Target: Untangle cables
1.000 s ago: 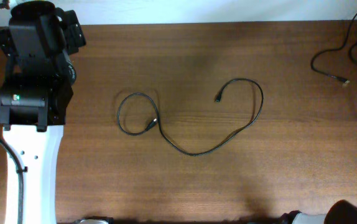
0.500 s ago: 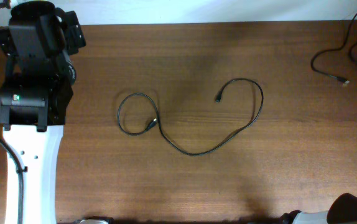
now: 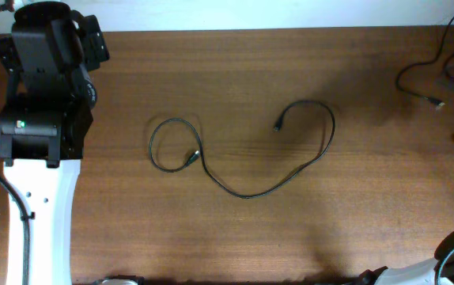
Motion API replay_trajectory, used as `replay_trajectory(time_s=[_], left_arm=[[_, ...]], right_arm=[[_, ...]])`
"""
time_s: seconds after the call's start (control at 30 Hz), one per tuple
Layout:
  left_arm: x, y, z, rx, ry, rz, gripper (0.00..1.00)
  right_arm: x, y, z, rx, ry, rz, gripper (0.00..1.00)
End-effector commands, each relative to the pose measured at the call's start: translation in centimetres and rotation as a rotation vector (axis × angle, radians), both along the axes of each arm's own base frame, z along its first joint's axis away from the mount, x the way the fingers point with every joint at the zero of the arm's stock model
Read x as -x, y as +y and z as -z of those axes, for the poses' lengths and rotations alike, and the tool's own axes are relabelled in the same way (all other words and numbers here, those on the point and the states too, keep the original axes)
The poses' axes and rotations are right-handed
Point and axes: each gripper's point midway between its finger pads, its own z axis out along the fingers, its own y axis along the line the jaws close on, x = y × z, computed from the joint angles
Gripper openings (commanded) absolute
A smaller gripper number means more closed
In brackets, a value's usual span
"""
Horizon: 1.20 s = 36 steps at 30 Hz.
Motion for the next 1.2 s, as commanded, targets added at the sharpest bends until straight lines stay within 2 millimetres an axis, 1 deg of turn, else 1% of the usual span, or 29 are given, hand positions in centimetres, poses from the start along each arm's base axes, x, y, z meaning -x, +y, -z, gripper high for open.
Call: replay_trajectory(time_s=[0.0, 0.1, 0.13, 0.17, 0.23, 0.3, 0.33, 0.37, 0.4, 0.43, 0.47, 0.5, 0.57, 0.6, 0.63, 0.7, 0.73, 0.77, 0.8, 0.83, 0.87, 0.9, 0.93, 0.97, 1.0, 1.07, 1.1, 1.13, 1.17], left_arm=[[0.6, 0.1, -0.9, -0.010, -0.017, 0.007, 0.99], [0.6, 0.1, -0.9, -0.010, -0.017, 0.007, 0.99], [0.6, 0.1, -0.9, -0.010, -0.017, 0.007, 0.99], [0.6, 0.1, -0.9, -0.010, -0.017, 0.007, 0.99], [0.7, 0.1, -0.8, -0.010, -0.016, 0.007, 0.99], [0.6, 0.1, -0.8, -0.010, -0.016, 0.007, 0.99], [0.6, 0.0, -0.8, -0.010, -0.015, 0.007, 0.99], [0.7, 0.0, -0.7, -0.010, -0.010, 0.008, 0.99], [0.7, 0.0, -0.6, -0.010, -0.004, 0.008, 0.99], [0.8, 0.0, -0.5, -0.011, -0.001, 0.008, 0.99], [0.8, 0.0, -0.5, -0.011, -0.001, 0.008, 0.99], [0.8, 0.0, -0.5, -0.011, -0.001, 0.008, 0.99], [0.8, 0.0, -0.5, -0.010, -0.001, 0.008, 0.99], [0.8, 0.0, -0.5, -0.010, -0.001, 0.008, 0.99], [0.8, 0.0, -0.5, -0.010, -0.001, 0.008, 0.99], [0.8, 0.0, -0.5, -0.010, -0.002, 0.008, 0.99], [0.7, 0.0, -0.6, -0.010, -0.005, 0.008, 0.99], [0.7, 0.0, -0.7, -0.010, -0.009, 0.008, 0.99], [0.6, 0.0, -0.8, -0.008, -0.013, 0.011, 0.99], [0.6, -0.1, -0.8, -0.007, -0.017, 0.015, 0.99], [0.6, -0.1, -0.9, -0.006, -0.018, 0.014, 0.99], [0.5, -0.1, -0.9, -0.007, -0.020, 0.015, 0.99], [0.6, -0.1, -0.9, -0.007, -0.019, 0.014, 0.99], [0.6, -0.1, -0.9, -0.007, -0.019, 0.014, 0.99], [0.6, -0.1, -0.9, -0.006, -0.020, 0.014, 0.99], [0.5, -0.1, -0.8, -0.006, -0.018, 0.017, 0.99], [0.5, -0.2, -0.8, -0.004, -0.016, 0.021, 0.99], [0.3, -0.7, -0.7, 0.008, -0.014, 0.049, 0.99], [0.2, -1.1, -0.5, 0.018, -0.011, 0.076, 0.99]], right_arm=[[0.1, -0.2, 0.4, 0.006, -0.019, 0.009, 0.04], [1.0, -2.9, -0.1, 0.011, -0.040, 0.106, 0.04], [2.1, -5.4, -0.6, 0.005, -0.066, 0.194, 0.04], [3.4, -7.3, -0.9, -0.003, -0.081, 0.264, 0.04], [6.0, -10.0, -1.0, -0.003, -0.086, 0.351, 0.04], [7.3, -11.2, -1.0, -0.013, -0.090, 0.405, 0.04], [7.3, -11.6, -1.2, -0.037, -0.105, 0.441, 0.04], [6.8, -11.7, -1.6, -0.057, -0.127, 0.467, 0.04], [6.3, -11.6, -1.8, -0.055, -0.138, 0.462, 0.07], [5.9, -11.4, -1.9, -0.050, -0.141, 0.451, 0.29], [5.5, -11.1, -1.9, -0.050, -0.141, 0.441, 0.82], [5.3, -10.9, -1.9, -0.050, -0.139, 0.435, 0.93], [5.2, -10.8, -1.9, -0.051, -0.143, 0.432, 0.94], [4.8, -10.6, -2.4, -0.055, -0.168, 0.411, 0.94], [4.2, -10.0, -3.4, -0.068, -0.210, 0.373, 0.94], [2.3, -7.7, -9.1, -0.057, -0.353, 0.267, 0.92], [1.8, -6.9, -10.6, -0.042, -0.372, 0.244, 0.91], [0.7, -4.4, -13.4, -0.015, -0.401, 0.185, 0.91], [-0.1, -2.5, -14.9, 0.001, -0.417, 0.136, 0.91], [-1.2, 0.4, -16.3, 0.016, -0.434, 0.067, 0.91], [-2.2, 3.0, -17.2, 0.018, -0.448, 0.007, 0.91], [-3.3, 6.2, -17.8, 0.017, -0.458, -0.072, 0.91], [-4.4, 9.6, -18.0, 0.015, -0.457, -0.156, 0.91], [-5.1, 11.9, -17.8, 0.011, -0.452, -0.214, 0.91], [-6.1, 16.1, -17.2, -0.013, -0.430, -0.305, 0.90], [-7.3, 22.5, -14.9, -0.011, -0.340, -0.395, 0.88], [-7.5, 24.9, -14.0, 0.003, -0.306, -0.432, 0.88], [-7.3, 29.7, -12.1, 0.054, -0.254, -0.562, 0.88], [-6.8, 32.7, -10.6, 0.092, -0.211, -0.645, 0.89]])
